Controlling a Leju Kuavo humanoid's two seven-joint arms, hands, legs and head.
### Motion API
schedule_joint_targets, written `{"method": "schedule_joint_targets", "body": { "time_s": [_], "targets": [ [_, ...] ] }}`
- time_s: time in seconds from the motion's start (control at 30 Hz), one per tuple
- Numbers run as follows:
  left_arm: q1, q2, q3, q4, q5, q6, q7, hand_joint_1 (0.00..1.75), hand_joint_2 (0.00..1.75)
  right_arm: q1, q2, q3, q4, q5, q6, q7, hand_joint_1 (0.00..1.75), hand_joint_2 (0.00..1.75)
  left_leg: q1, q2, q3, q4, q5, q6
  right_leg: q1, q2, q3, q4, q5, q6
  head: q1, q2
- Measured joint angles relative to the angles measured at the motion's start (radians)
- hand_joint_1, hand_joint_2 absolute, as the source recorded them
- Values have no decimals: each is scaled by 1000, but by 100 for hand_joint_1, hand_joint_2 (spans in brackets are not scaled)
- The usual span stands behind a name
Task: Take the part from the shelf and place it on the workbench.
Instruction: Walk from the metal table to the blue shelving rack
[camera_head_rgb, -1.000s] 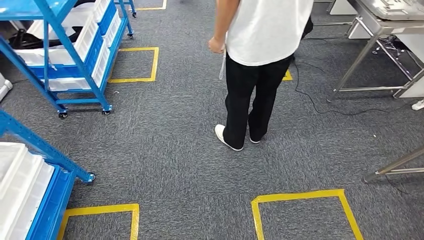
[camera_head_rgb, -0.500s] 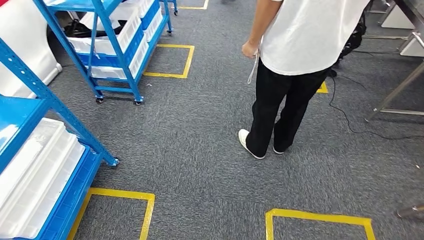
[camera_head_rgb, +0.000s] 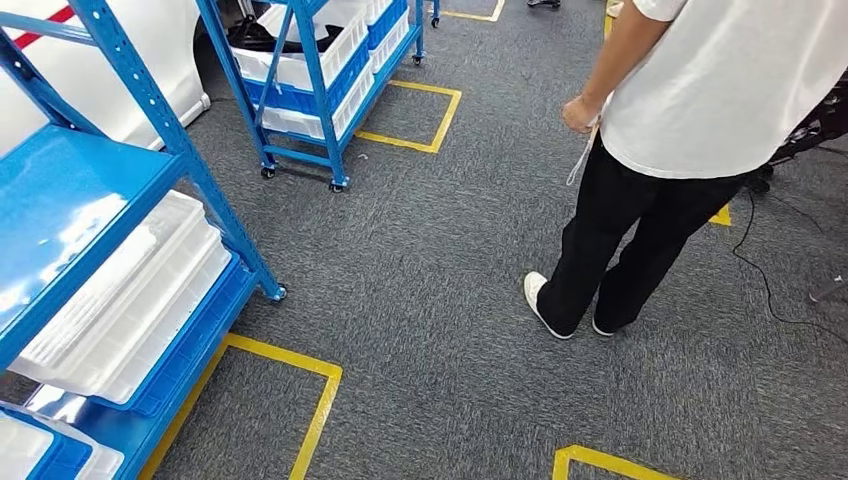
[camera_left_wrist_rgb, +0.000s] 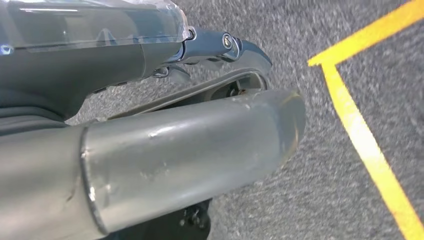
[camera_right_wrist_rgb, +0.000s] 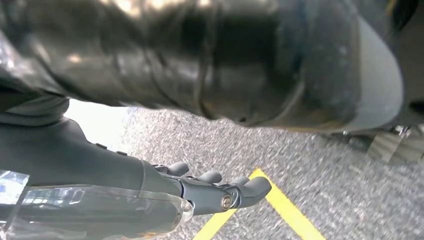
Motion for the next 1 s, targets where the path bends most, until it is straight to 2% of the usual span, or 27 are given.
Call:
{"method": "schedule_joint_targets", "body": {
  "time_s": [0.03, 0.1, 0.13, 0.17, 0.2, 0.23, 0.3, 0.33, 0.37, 0.4, 0.47, 0.53, 0.6, 0.67, 0.7, 0.73, 0.77, 0.8, 0.87, 0.93, 1.0],
  "targets": [
    [0, -3, 0, -3, 1, 0, 0, 0, 0, 0, 1, 0, -1, -2, 0, 0, 0, 0, 4, -11, 3, -7, 7, 6, -2, 27, -5, 17, -15, 6, 0, 0],
    [-2, -8, -2, -9, 4, 1, 0, 0, 0, 3, 1, 0, -2, -6, 0, 0, 0, 0, 8, -33, 2, -15, 16, 13, -10, 94, -48, 115, -76, 15, 0, 0],
    [-3, -9, -3, -11, 6, 1, 1, 0, 0, 5, 1, 0, -2, -8, 0, 1, 0, 0, 8, -44, -2, -15, 18, 16, -13, 111, -82, 184, -109, 19, 0, 0],
    [-3, -10, -3, -12, 8, 1, 1, 0, 0, 6, 1, 0, -2, -10, -1, 1, 0, 0, 8, -57, -5, -14, 19, 16, -16, 117, -111, 243, -130, 22, 0, 0],
    [-2, -11, -3, -12, 12, 1, 2, 0, 0, 7, 1, 0, -2, -13, -3, 2, 0, 0, 9, -69, -6, -12, 19, 15, -19, 119, -126, 272, -130, 26, 0, 0],
    [0, -12, -3, -12, 16, 1, 2, 0, 0, 7, 1, -1, -2, -15, -6, 3, 0, 0, 11, -81, -7, -9, 19, 13, -22, 119, -124, 264, -110, 29, 0, 0],
    [1, -14, -3, -12, 24, 3, 4, 0, 0, 8, 0, -1, -2, -19, -10, 3, 0, 0, 16, -103, -8, 3, 14, 5, -30, 131, -74, 148, -35, 35, 0, 0],
    [1, -15, -3, -14, 28, 4, 5, 0, 0, 9, 0, -1, -2, -20, -11, 3, 0, 0, 16, -113, -11, 12, 9, -2, -32, 146, -47, 87, -9, 36, 0, 0],
    [1, -16, -4, -16, 31, 4, 6, 0, 0, 10, 0, -1, -2, -21, -11, 2, 0, 0, 16, -120, -16, 20, 6, -11, -33, 158, -30, 44, 6, 35, 0, 0],
    [1, -17, -4, -19, 35, 5, 7, 0, 0, 10, 0, -1, -2, -21, -11, 2, 0, 0, 16, -126, -22, 25, 5, -19, -32, 167, -25, 27, 7, 30, 0, 0],
    [3, -19, -5, -24, 42, 4, 10, 0, 0, 7, 0, -1, -3, -24, -11, 0, 0, 0, 18, -136, -29, 25, 7, -33, -28, 161, -28, 27, 6, 14, 0, 0],
    [6, -20, -7, -28, 51, 3, 14, 0, 0, 6, -1, -1, -3, -26, -12, 0, 0, 0, 21, -118, -39, 45, -8, -42, -26, 145, -28, 21, 11, -3, 0, 0],
    [6, -21, -11, -33, 57, 1, 17, 0, 0, 9, -1, -1, -3, -28, -12, 0, 0, 0, 21, -79, -80, 136, -65, -47, -23, 126, -30, 17, 15, -16, 0, 0],
    [6, -23, -15, -36, 62, -2, 19, 0, 0, 13, -1, -1, -3, -29, -12, 0, 0, 0, 21, -61, -141, 270, -129, -49, -15, 107, -34, 17, 15, -21, 0, 0],
    [7, -24, -18, -37, 65, -3, 19, 0, 0, 14, -1, -1, -3, -30, -12, 0, 0, 0, 21, -59, -158, 310, -140, -47, -11, 97, -35, 18, 14, -22, 0, 0],
    [9, -25, -20, -39, 69, -3, 20, 0, 0, 14, -1, -1, -3, -32, -12, 0, 0, 0, 20, -58, -157, 314, -131, -45, -8, 89, -35, 18, 14, -23, 0, 0],
    [10, -25, -21, -41, 72, -3, 20, 0, 0, 13, -1, -1, -3, -33, -12, 1, 0, 0, 18, -55, -134, 275, -105, -39, -6, 82, -33, 18, 14, -24, 0, 0],
    [11, -26, -22, -44, 75, -3, 21, 0, 0, 12, -1, -1, -3, -34, -12, 0, 0, 0, 14, -48, -96, 206, -70, -31, -4, 75, -31, 18, 13, -24, 0, 0],
    [10, -26, -24, -50, 77, -3, 21, 0, 0, 11, 0, -1, -3, -35, -12, 0, 0, 0, 0, -22, -27, 73, -25, -15, -1, 62, -27, 18, 11, -21, 0, 0],
    [9, -27, -26, -56, 79, -4, 22, 0, 0, 9, 1, -1, -3, -35, -12, 0, 0, 0, -10, -11, -8, 26, -19, -4, -1, 51, -27, 18, 10, -14, 0, 0],
    [11, -29, -27, -60, 84, -4, 25, 0, 0, 5, 3, -1, -3, -36, -13, 0, 0, 0, -8, -21, -5, 14, -10, 3, -3, 44, -24, 17, 10, -4, 0, 0]
  ]
}}
